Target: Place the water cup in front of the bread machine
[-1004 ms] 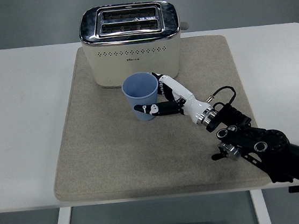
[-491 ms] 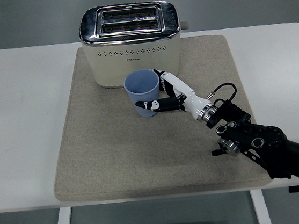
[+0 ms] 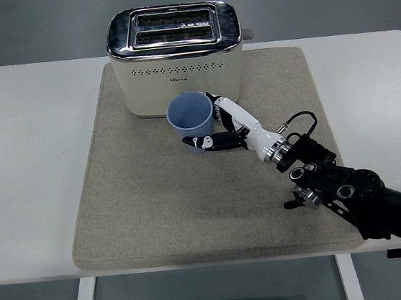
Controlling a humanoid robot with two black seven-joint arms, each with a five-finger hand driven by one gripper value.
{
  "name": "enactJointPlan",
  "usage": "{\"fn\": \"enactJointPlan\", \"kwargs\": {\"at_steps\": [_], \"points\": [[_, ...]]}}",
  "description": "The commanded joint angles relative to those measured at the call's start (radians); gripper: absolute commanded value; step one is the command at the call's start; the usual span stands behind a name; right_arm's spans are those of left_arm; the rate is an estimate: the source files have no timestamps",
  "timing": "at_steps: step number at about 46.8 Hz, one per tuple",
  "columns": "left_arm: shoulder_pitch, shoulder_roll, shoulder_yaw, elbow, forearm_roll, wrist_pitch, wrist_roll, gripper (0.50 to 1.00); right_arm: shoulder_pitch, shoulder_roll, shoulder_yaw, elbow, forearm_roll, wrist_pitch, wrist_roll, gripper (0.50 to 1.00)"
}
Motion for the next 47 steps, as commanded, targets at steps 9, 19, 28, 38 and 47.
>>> {"fn": "enactJointPlan", "kwargs": {"at_steps": [9,19,28,38,47], "points": [[0.000,0.000,0.000,0.000,0.000,0.000,0.000,1.000,0.003,0.000,-0.001,0.000,0.000,0.002,0.000,0.917],[0.000,0.000,0.000,0.000,0.000,0.000,0.000,1.000,0.010,0.000,-0.001,0.000,0.000,0.003,0.000,0.917],[0.000,0.000,0.000,0.000,0.001,0.000,0.000,1.000,0.015,0.000,0.000,0.000,0.003,0.034,0.000,0.917],[0.000,0.000,0.000,0.000,0.000,0.000,-0.001,1.000,0.010,-0.006,0.000,0.001,0.003,0.037,0.000,0.917],[0.000,0.000,0.000,0.000,0.000,0.000,0.000,1.000,0.006,-0.051,-0.001,0.003,0.003,0.038,0.000,0.917]]}}
